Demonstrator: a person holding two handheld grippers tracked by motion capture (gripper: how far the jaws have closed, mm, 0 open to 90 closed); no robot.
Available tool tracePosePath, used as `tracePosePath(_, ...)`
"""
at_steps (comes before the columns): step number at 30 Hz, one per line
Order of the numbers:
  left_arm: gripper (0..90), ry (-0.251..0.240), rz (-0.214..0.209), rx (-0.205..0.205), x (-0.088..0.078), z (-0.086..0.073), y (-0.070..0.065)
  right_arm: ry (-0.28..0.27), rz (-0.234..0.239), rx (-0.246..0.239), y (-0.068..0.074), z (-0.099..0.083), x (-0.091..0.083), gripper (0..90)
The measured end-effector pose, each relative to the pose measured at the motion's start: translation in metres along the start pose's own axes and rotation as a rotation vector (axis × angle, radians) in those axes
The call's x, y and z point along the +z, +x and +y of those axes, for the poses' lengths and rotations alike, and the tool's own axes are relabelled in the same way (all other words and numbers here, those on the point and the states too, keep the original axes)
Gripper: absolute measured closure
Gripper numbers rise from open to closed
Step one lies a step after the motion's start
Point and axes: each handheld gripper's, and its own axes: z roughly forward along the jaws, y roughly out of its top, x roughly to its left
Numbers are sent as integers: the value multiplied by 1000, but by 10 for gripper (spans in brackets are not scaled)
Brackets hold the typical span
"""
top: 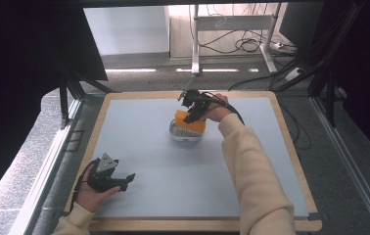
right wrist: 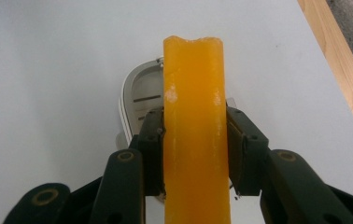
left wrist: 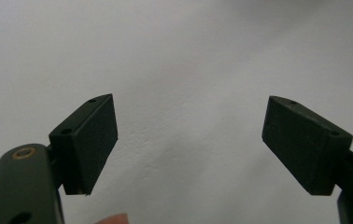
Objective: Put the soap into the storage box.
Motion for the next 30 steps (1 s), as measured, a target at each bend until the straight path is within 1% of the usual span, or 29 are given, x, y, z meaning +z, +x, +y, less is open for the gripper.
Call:
tracePosePath(2,181,-1,1,-2,0,0,0,3,5,-14,-2,3,2,623)
tracePosePath(5,181,-1,1,-3,0,0,1,1,15,-18,-3,6,5,623)
tracePosePath(8,181,-2,1,-2,0,0,1,15,22,-43,-3,9,11,623)
tracePosePath(14,181,-2,2,-3,0,0,1,11,33,-65,-2,12,17,623)
tracePosePath(23,181,-3,2,-5,0,0,1,24,42,-76,-3,10,27,624)
tracePosePath(26,181,-1,-1,-2,0,0,0,28,50,-73,-4,10,27,624)
tracePosePath(27,181,-1,0,0,1,0,0,27,51,-78,-5,10,27,623)
tracePosePath(30,181,-2,-2,0,1,0,0,25,47,-73,-5,9,27,623)
